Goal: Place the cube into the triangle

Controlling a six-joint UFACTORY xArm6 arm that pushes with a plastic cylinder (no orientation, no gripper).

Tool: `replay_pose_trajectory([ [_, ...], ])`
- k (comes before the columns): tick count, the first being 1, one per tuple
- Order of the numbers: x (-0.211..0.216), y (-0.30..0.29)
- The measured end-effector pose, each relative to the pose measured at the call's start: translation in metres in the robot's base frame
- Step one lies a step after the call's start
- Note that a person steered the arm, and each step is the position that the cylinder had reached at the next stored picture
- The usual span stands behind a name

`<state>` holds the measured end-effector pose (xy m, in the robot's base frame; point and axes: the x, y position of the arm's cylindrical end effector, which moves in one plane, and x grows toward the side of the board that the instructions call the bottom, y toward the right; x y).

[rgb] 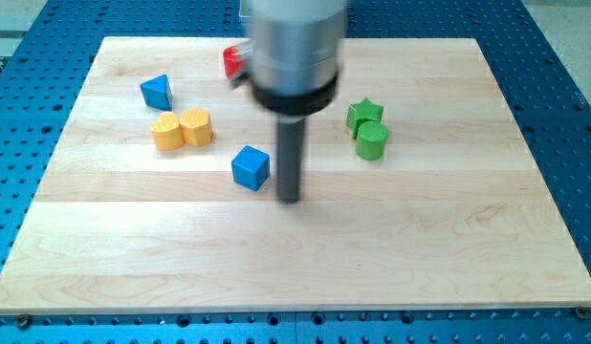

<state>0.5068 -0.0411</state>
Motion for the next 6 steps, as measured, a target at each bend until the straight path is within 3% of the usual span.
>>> replay_pose_trajectory([
  [1, -0.005, -0.006],
  [4, -0.141, 0.003],
  [6, -0.149, -0.029],
])
